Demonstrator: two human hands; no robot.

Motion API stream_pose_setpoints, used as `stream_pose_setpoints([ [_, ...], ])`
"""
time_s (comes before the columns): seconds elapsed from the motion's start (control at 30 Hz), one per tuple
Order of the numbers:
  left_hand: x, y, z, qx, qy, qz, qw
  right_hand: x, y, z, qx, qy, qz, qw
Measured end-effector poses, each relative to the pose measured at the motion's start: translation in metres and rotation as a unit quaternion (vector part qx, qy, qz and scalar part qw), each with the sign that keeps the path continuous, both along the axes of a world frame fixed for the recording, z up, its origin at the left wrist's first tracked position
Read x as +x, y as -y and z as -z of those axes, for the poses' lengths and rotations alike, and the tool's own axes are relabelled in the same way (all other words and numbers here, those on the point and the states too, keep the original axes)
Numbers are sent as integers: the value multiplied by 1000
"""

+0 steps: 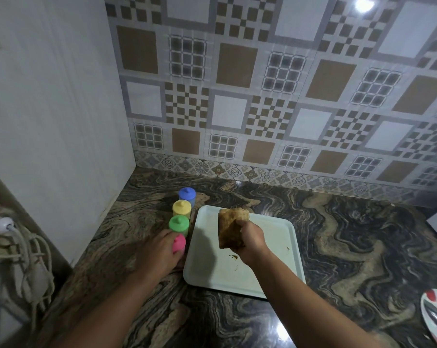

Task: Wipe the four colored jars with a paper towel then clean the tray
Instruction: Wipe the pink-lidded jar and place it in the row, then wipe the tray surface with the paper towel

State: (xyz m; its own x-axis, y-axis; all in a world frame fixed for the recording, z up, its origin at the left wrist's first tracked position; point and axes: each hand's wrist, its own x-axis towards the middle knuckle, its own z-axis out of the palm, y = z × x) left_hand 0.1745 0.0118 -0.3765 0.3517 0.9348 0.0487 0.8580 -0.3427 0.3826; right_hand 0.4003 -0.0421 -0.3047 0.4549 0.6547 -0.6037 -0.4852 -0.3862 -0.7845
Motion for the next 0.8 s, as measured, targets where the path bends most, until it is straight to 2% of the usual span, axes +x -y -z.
stream_pose_setpoints([
  [0.43, 5, 0, -5, -4, -1, -5, 1000, 4, 0, 4, 15, 13, -20, 1000],
  [0.8, 2, -2, 4, -31, 39, -10, 999, 5, 2, 7, 27, 11, -15, 999],
])
